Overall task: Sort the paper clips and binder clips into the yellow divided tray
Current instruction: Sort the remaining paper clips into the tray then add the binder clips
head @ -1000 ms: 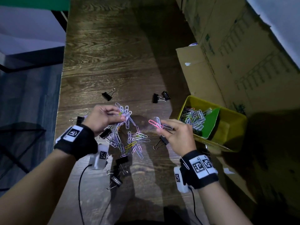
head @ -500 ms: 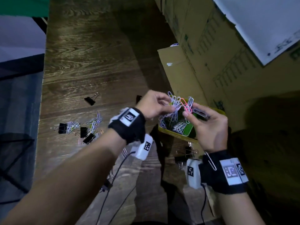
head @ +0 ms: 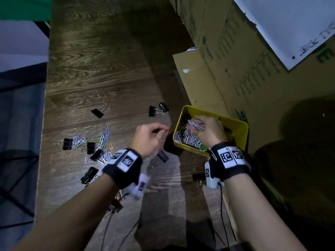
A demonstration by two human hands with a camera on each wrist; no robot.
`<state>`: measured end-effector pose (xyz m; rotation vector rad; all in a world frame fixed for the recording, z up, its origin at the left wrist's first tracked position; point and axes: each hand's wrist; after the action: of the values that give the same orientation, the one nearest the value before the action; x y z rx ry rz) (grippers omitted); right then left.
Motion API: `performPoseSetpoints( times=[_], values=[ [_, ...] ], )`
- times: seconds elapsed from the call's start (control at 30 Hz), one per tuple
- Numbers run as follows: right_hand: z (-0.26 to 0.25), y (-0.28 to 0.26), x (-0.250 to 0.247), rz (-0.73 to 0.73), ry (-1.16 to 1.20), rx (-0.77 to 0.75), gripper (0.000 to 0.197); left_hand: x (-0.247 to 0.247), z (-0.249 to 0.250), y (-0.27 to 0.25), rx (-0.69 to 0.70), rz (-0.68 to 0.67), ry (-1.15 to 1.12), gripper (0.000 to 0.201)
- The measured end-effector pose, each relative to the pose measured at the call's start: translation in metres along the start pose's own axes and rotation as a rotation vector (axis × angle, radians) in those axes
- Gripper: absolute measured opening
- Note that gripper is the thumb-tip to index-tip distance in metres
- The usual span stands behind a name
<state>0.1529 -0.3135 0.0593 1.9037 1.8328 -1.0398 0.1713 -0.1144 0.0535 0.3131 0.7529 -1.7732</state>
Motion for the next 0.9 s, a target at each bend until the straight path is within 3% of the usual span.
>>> performPoseSetpoints(
  times=[0.1, 0.23, 0.33, 0.4, 0.47, 0.57, 0.67, 0.8, 0.9],
  values=[
    [-0.002, -0.001, 0.008, -0.029, -0.074, -0.062, 0.053, -0.034, -0.055, -0.003, -0.081, 0.022, 0.22, 0.022],
    [-0.04, -0.018, 0.021, 0.066, -0.056, -0.308, 0.032, -0.051, -0.112, -0.002, -0.005, -0.18, 0.592, 0.055],
    [-0.062, -0.032, 0.062, -0.138, -0.044, -0.436, 0.031, -0.038, -0.126, -0.009, 0.054, -0.32, 0.834, 0.071],
    [-0.061, -0.037, 0.101, -0.302, -0.167, -0.443, 0.044, -0.031, -0.127, -0.019, 0.037, -0.38, 0.961, 0.071],
    [-0.055, -0.042, 0.135, -0.425, -0.271, -0.428, 0.069, -0.034, -0.13, -0.028, 0.095, -0.363, 0.933, 0.066],
    [-0.048, -0.05, 0.169, -0.458, -0.428, -0.414, 0.096, -0.051, -0.141, -0.042, 0.178, -0.194, 0.879, 0.059],
    [-0.049, -0.056, 0.186, -0.435, -0.497, -0.431, 0.097, -0.059, -0.151, -0.062, 0.163, -0.112, 0.784, 0.028],
    [-0.046, -0.06, 0.193, -0.391, -0.473, -0.451, 0.089, -0.049, -0.157, -0.092, 0.023, -0.263, 0.844, 0.029],
    [-0.046, -0.062, 0.193, -0.367, -0.445, -0.458, 0.088, -0.049, -0.164, -0.102, 0.021, -0.294, 0.844, 0.029]
  ],
)
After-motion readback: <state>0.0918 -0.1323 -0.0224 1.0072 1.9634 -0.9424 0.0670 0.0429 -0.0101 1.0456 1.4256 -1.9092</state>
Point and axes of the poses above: each hand's wrist, its own y-axis towards the middle knuckle, its own x-axis out of the palm, z = x × y, and after that the axes turned 11 degrees about -x, right-handed
